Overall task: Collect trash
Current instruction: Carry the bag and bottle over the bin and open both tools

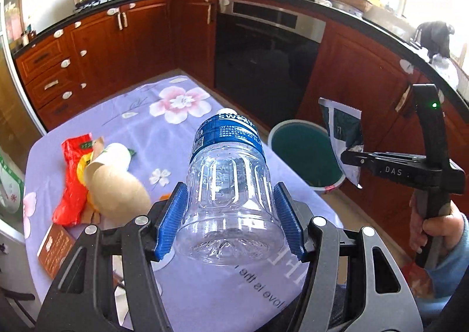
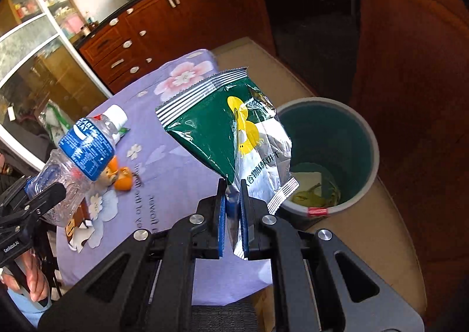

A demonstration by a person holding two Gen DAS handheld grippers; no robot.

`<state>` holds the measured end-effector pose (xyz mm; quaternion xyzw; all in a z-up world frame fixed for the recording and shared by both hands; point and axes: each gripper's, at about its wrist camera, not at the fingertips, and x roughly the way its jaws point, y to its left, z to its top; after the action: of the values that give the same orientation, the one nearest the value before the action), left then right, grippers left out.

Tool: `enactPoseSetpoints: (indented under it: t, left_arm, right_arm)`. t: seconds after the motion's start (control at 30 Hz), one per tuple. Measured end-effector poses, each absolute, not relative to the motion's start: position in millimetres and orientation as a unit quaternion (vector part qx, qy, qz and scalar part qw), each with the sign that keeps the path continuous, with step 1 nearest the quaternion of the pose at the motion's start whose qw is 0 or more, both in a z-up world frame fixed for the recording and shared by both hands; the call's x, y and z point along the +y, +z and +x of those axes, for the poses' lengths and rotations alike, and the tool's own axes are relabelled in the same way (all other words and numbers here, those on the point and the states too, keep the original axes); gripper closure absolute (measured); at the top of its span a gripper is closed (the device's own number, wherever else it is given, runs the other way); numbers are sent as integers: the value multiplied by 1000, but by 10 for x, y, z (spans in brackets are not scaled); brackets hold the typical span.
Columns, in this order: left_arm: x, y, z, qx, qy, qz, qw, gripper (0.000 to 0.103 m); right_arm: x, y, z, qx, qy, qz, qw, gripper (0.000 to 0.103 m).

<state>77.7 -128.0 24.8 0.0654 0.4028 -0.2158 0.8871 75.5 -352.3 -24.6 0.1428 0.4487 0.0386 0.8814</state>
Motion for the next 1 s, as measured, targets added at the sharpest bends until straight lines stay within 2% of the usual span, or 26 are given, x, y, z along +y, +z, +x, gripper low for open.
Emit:
enactPoseSetpoints:
  t: [0.2,0.5,0.67,0.7,0.73,0.8,0.87,0.93,1.0]
  left_arm:
    - [-1823,190,1114,410,-255,83,872,41]
    - [-2423,-85,1563,446,-274,100,846,41]
    - [-2625,-204,1694,457,-281,109,837,41]
    - [-2667,-223,1718,459,-283,110,835,41]
    - [-2711,-241,1746,460,-285,111,833,41]
    - [-2795,-280,1787,464,-289,112,830,41]
    - [-2861,-309,1803,467,-292,114,827,41]
    - [-2936,-341,1818,469,-297,117,823,41]
    - [-3011,-365,1821,471,-303,120,820,41]
  right_arm:
    - [-4077,-567,1045,472,0,183,863,95]
    - [-4399,-1071,1463,513,0,219,830,94]
    - [-4488,-1204,1633,524,-1,220,823,89]
    - [-4507,-1211,1652,524,0,220,823,82]
    - [-4531,-1216,1672,524,0,220,823,66]
    - [-4574,-1210,1689,521,-4,219,825,48]
    - [-4605,-1194,1694,519,-3,217,827,45]
    - [-4644,-1172,1694,516,-6,219,828,34]
    - [-4679,-1135,1689,512,-10,219,831,30]
